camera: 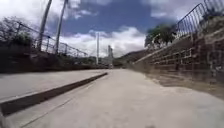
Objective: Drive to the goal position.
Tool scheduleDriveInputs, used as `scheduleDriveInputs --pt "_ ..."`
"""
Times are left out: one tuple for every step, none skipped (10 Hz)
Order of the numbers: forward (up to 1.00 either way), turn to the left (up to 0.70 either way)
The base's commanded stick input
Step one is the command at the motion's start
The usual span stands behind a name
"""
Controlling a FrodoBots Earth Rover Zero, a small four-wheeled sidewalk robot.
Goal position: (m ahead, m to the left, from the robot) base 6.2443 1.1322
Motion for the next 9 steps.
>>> scheduleDriveInputs --pt "1.0 -0.27" --pt "1.0 -0.27" --pt "1.0 -0.27" --pt "1.0 0.0" --pt "1.0 0.0" --pt "1.0 0.0" --pt "1.0 0.0" --pt "1.0 0.0" --pt "1.0 -0.27"
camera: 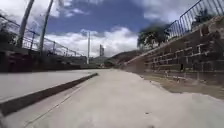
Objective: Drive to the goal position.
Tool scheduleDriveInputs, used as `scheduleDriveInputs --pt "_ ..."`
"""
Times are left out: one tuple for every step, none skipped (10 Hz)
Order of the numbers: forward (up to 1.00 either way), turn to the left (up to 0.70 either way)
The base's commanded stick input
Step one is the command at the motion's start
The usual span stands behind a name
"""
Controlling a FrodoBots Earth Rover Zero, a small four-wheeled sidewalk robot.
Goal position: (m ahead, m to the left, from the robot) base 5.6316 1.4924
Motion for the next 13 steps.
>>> scheduleDriveInputs --pt "1.0 -0.27" --pt "1.0 -0.27" --pt "1.0 -0.27" --pt "1.0 -0.27" --pt "1.0 -0.23" --pt "1.0 -0.13" --pt "1.0 -0.03" --pt "1.0 0.0" --pt "1.0 0.0" --pt "1.0 0.0" --pt "1.0 0.0" --pt "1.0 0.0" --pt "1.0 0.0"
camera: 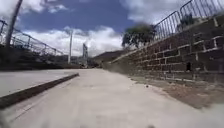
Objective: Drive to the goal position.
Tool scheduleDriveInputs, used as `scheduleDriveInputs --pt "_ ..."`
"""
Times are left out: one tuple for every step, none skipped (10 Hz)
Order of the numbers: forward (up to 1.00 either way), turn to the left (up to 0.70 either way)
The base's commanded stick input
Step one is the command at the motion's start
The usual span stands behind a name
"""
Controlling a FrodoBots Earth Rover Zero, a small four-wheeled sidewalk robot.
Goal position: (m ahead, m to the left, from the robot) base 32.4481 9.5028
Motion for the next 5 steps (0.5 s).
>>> scheduleDriveInputs --pt "1.0 0.0" --pt "1.0 0.0" --pt "1.0 0.0" --pt "1.0 0.0" --pt "1.0 0.0"
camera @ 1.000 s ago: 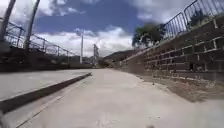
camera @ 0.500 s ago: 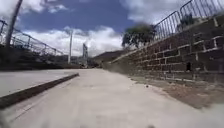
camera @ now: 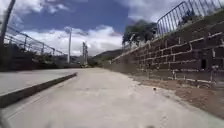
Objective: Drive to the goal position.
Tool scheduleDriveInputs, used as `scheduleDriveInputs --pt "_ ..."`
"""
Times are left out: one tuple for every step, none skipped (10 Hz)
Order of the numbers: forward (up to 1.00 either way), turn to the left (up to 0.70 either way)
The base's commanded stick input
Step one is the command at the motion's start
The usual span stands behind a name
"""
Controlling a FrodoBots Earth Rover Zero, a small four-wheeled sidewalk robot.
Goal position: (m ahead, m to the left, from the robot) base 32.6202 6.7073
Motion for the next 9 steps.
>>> scheduleDriveInputs --pt "1.0 0.0" --pt "1.0 0.0" --pt "1.0 0.21" --pt "1.0 0.1" --pt "1.0 0.0" --pt "1.0 0.0" --pt "1.0 0.0" --pt "1.0 0.0" --pt "1.0 0.0"
